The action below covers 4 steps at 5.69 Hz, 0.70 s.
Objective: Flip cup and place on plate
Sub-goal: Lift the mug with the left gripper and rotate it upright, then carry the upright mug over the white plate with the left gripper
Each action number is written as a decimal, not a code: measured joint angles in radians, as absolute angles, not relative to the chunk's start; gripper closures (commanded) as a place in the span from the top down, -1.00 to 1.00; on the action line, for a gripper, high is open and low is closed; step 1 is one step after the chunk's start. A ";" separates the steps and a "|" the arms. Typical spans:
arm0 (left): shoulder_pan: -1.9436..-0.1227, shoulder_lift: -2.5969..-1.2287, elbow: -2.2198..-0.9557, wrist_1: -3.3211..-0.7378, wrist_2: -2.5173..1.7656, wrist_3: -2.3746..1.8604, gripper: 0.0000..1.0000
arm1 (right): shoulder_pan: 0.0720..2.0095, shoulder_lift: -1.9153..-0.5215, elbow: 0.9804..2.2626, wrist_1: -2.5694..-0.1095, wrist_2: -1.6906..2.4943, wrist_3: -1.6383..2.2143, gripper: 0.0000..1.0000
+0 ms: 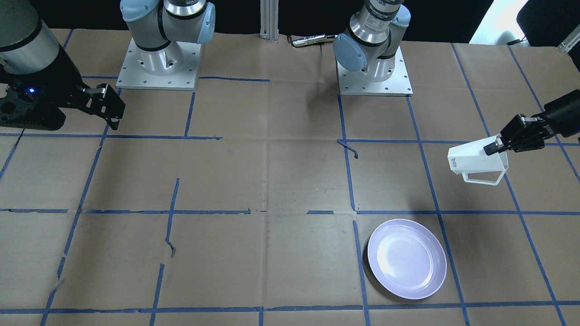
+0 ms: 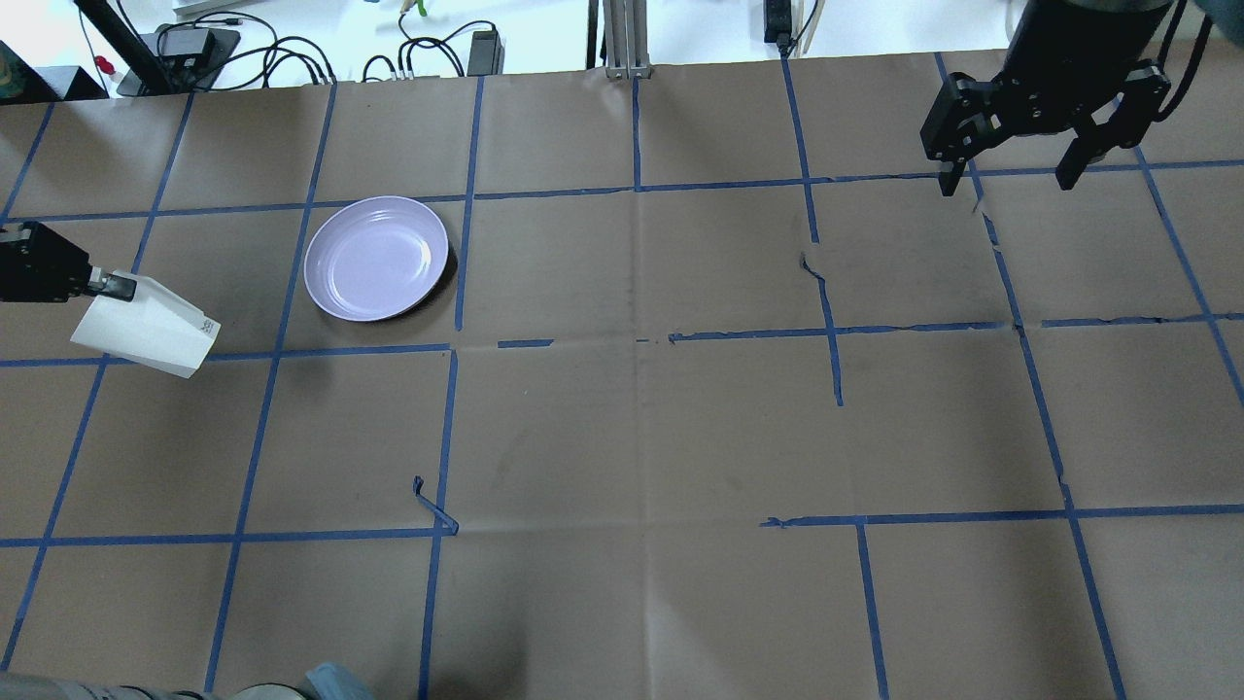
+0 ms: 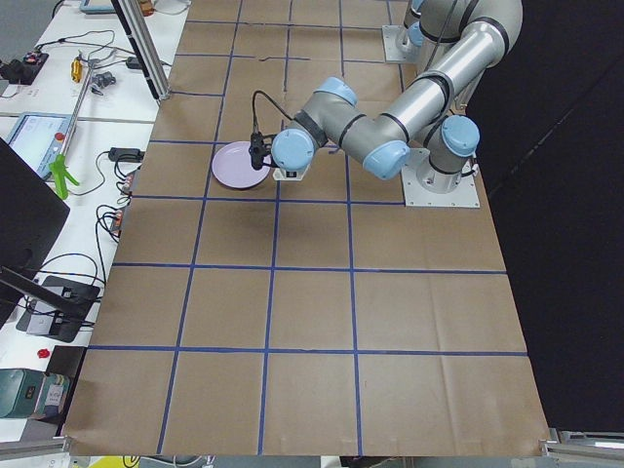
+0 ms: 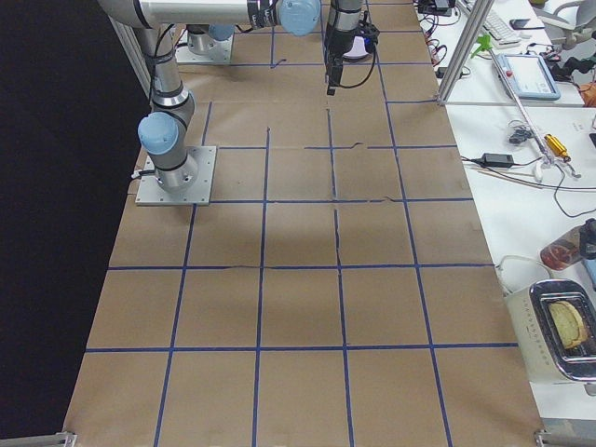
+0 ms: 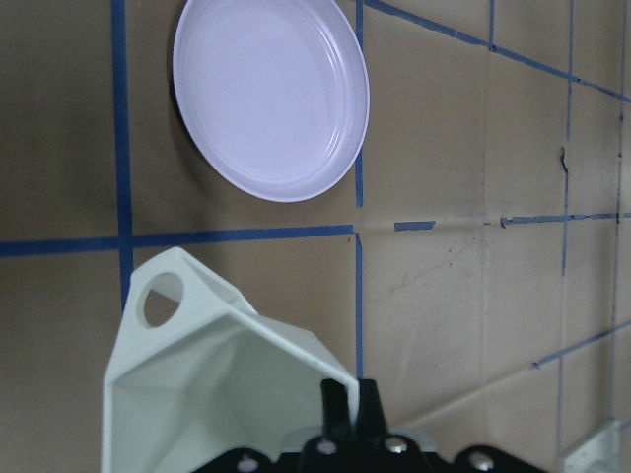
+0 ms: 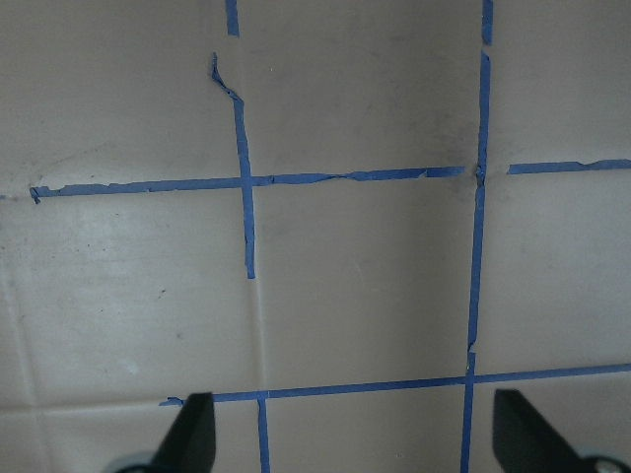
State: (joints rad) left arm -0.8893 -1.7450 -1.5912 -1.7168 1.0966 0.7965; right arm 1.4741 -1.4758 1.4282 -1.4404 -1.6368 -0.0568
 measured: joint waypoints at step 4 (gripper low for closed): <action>-1.285 -1.814 -1.590 -1.176 1.418 0.552 -1.00 | 1.474 -1.476 1.428 -1.440 -1.637 -0.057 1.00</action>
